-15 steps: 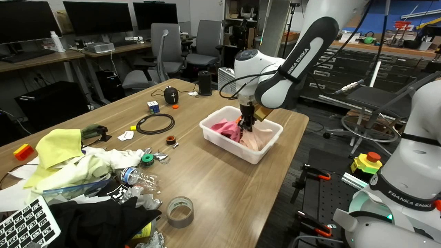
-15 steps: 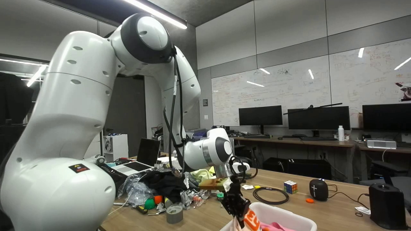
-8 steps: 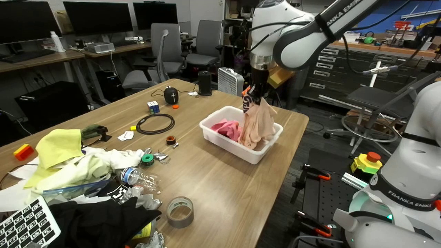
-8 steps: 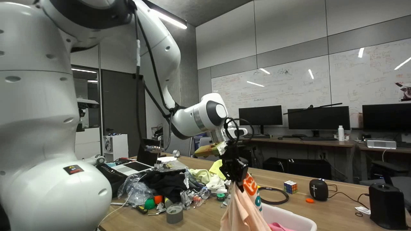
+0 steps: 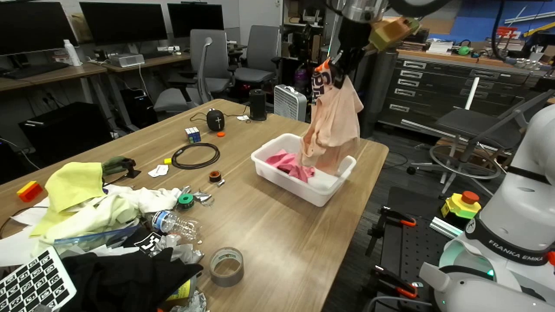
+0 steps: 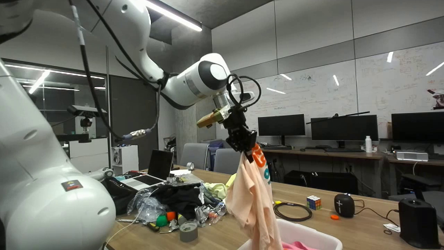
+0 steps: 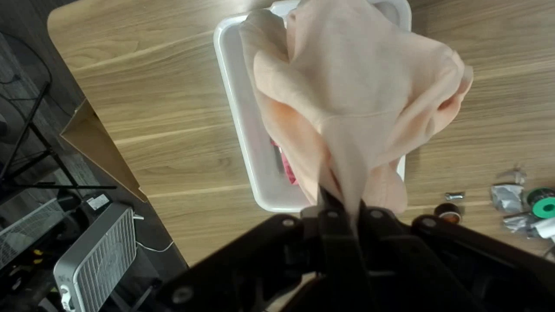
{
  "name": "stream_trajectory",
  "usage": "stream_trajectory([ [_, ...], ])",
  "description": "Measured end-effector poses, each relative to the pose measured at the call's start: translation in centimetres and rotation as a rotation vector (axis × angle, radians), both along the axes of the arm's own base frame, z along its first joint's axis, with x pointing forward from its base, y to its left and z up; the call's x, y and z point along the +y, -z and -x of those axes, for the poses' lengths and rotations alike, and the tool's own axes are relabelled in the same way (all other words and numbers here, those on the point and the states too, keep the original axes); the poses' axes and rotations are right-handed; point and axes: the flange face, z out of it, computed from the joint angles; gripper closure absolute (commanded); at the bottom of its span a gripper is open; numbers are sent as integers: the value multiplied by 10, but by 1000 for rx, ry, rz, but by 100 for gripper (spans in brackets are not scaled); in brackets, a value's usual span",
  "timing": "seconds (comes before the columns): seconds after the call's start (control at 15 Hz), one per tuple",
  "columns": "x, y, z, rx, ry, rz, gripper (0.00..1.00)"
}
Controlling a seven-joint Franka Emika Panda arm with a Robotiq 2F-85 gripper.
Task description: Remove the shirts from the basket.
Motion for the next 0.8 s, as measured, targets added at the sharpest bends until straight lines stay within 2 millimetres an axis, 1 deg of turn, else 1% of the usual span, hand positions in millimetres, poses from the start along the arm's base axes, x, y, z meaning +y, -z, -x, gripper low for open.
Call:
stream_trajectory([
  [0.27,5,-56,23,-47,-27,-33,97],
  [0.47,10,-83,37,-40,-68,-42,97],
  [0.6,26,-96,44,-11,-155,-45,97],
  [0.8,72,-115,52,15,-319,-69,97],
])
